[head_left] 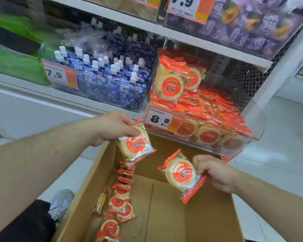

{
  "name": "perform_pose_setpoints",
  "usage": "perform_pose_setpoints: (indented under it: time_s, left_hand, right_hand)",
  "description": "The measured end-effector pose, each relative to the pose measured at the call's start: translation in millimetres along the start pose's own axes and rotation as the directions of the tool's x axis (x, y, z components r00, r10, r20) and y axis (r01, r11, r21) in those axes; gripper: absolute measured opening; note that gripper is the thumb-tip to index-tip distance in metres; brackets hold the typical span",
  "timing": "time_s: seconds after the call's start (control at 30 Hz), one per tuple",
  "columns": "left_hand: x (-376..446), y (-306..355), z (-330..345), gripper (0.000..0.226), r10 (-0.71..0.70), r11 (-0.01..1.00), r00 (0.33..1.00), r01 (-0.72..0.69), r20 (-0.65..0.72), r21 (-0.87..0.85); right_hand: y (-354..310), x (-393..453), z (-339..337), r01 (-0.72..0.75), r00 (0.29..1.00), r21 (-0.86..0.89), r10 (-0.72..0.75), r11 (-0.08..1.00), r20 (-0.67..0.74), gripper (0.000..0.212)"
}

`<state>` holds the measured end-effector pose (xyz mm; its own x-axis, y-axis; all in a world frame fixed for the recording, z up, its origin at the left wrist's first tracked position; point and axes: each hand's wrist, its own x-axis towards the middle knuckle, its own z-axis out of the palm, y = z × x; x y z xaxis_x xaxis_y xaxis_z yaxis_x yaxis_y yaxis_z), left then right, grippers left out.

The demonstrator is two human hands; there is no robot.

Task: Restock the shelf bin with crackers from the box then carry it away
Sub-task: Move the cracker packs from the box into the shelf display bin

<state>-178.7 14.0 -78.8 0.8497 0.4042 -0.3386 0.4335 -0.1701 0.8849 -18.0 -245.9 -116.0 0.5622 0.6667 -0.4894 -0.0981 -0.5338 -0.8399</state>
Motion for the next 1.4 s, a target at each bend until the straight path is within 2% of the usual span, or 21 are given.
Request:
perform_pose_setpoints:
  time_s: [0.2,0.33,0.5,0.63,0.7,0.8,0.83,0.93,1.0,1.07,1.13,1.17,1.23,1.27,1.33,1.4]
  left_hand:
    - [-8.5,5.0,28.7,0.008,-0.068,0.978,0.982,0.101,0.174,-0.184]
    - [-14.2,11.9,47.4,0.013,-0.079,0.941,0.971,0.148,0.227,-0.304]
    - [-15.5,17.8,56.4,0.025,-0.091,0.875,0.966,0.194,0.243,-0.443]
    - [-16.5,20.1,58.0,0.024,-0.047,0.932,0.969,0.131,0.243,-0.339]
    - [-15.6,20.6,57.1,0.031,-0.037,0.948,0.970,0.110,0.242,-0.297]
    - [-15.3,24.1,53.5,0.037,-0.007,0.963,0.975,0.066,0.221,-0.260]
    - [-15.3,25.7,52.4,0.040,0.010,0.966,0.978,0.045,0.208,-0.256]
    - [-18.8,32.2,51.6,0.048,0.071,0.966,0.984,-0.026,0.165,-0.258]
    - [-23.3,38.1,52.0,0.053,0.123,0.967,0.980,-0.084,0.154,-0.240]
    - [-28.3,45.5,52.1,0.056,0.191,0.953,0.970,-0.147,0.151,-0.264]
    - [-31.1,53.3,49.1,0.054,0.278,0.916,0.958,-0.242,0.072,-0.320]
    - [-30.5,56.4,46.7,0.051,0.332,0.896,0.943,-0.319,-0.014,-0.310]
    - [-26.0,60.7,41.0,0.042,0.418,0.868,0.877,-0.463,-0.239,-0.179]
    - [-22.6,61.7,38.1,0.036,0.449,0.860,0.826,-0.503,-0.341,-0.087]
    - [-13.5,60.2,34.0,0.032,0.499,0.844,0.734,-0.532,-0.459,0.068]
    - [-2.4,57.0,31.6,0.033,0.514,0.839,0.705,-0.530,-0.488,0.118]
  right_hand:
    - [-13.5,-21.8,6.0,0.120,0.992,0.299,-0.102,0.947,-0.074,0.014]
    - [-19.7,-21.8,25.7,0.158,0.987,0.382,-0.148,0.910,-0.055,0.013]
    - [-22.9,-16.0,37.0,0.189,0.980,0.268,-0.165,0.945,-0.109,0.030]
    - [-26.3,-15.7,39.7,0.213,0.972,0.097,-0.201,0.972,-0.123,0.028]
    - [-28.7,-17.3,39.9,0.212,0.969,-0.020,-0.213,0.977,-0.128,0.024]
    - [-35.2,-21.4,36.7,0.238,0.960,-0.041,-0.242,0.970,-0.144,0.014]
    - [-38.2,-23.1,35.4,0.256,0.958,-0.021,-0.256,0.966,-0.129,0.020]
    - [-44.6,-25.0,32.5,0.302,0.952,-0.058,-0.305,0.951,-0.040,0.059]
    - [-47.9,-28.0,35.2,0.340,0.940,-0.120,-0.340,0.933,0.028,0.060]
    - [-53.5,-33.7,35.2,0.387,0.922,-0.118,-0.382,0.914,0.063,0.046]
    - [-67.0,-42.0,28.1,0.433,0.901,-0.052,-0.432,0.900,0.022,0.041]
    - [-76.0,-44.8,21.7,0.451,0.892,0.010,-0.451,0.892,-0.041,0.042]
    - [-94.8,-42.1,0.7,0.491,0.858,0.114,-0.456,0.864,-0.238,0.040]
    - [-104.3,-36.2,-11.3,0.514,0.823,0.105,-0.455,0.851,-0.340,0.035]
    - [-119.9,-16.8,-33.0,0.515,0.747,-0.026,-0.464,0.857,-0.476,0.031]
    - [-132.3,7.3,-46.8,0.496,0.719,-0.076,-0.458,0.865,-0.523,0.032]
